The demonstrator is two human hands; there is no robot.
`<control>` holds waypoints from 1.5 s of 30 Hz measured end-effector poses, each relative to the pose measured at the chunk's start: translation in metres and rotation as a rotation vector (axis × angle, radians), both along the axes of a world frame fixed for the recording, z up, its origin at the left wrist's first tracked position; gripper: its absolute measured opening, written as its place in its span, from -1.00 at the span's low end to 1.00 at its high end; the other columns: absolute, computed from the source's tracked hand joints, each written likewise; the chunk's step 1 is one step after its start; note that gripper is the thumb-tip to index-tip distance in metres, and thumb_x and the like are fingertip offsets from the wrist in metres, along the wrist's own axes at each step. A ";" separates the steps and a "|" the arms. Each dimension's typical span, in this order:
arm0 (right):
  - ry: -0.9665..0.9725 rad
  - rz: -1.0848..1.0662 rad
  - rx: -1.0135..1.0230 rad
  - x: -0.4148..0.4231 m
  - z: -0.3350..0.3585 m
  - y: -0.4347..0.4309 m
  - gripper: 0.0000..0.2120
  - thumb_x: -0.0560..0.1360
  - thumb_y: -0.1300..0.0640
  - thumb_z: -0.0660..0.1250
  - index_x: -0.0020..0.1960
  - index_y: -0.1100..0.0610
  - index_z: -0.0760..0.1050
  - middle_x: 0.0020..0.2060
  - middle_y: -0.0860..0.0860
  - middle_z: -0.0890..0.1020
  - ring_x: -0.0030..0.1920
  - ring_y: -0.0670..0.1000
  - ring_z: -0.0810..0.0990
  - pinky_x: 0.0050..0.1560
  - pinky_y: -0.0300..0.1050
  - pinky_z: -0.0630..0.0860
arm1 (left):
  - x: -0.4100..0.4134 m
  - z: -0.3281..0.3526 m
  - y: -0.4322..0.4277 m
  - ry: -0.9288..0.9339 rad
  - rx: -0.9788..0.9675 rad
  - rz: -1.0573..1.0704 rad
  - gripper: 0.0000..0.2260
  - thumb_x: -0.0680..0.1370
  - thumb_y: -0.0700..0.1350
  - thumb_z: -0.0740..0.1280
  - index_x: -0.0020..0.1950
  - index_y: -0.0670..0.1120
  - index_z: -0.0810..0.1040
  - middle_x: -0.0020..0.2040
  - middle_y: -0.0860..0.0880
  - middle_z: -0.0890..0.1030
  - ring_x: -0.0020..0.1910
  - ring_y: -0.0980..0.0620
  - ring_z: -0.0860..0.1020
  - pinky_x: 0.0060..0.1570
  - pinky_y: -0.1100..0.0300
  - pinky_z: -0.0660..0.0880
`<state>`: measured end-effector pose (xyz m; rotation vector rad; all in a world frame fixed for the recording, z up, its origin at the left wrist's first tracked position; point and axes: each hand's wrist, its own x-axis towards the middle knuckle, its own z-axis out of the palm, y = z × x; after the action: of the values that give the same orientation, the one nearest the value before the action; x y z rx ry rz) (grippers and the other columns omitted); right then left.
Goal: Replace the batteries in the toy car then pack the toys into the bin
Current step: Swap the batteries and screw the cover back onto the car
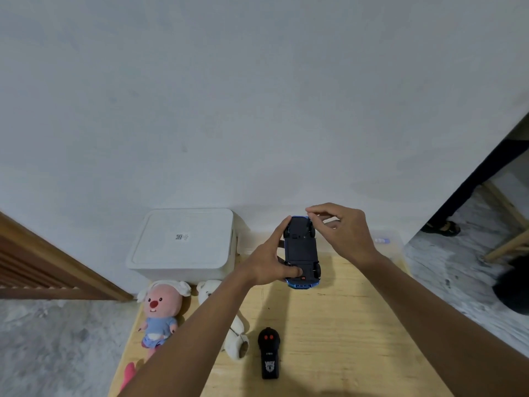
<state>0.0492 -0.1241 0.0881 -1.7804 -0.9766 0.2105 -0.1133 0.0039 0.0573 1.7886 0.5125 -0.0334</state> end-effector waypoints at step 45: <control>0.109 -0.006 0.055 -0.017 0.012 -0.003 -0.94 0.46 0.15 0.53 -0.12 0.06 0.66 -0.19 -0.10 0.71 -0.12 -0.08 0.66 -0.13 -0.22 0.63 | -0.011 0.008 -0.009 -0.031 -0.022 0.009 0.01 0.43 -0.24 0.55 0.48 0.56 0.03 0.30 0.01 0.47 -0.07 -0.11 0.73 -0.06 -0.12 0.70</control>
<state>0.0326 -0.1268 0.1001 -1.7036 -0.8910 0.2721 -0.1247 -0.0055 0.0651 1.7630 0.4962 -0.0055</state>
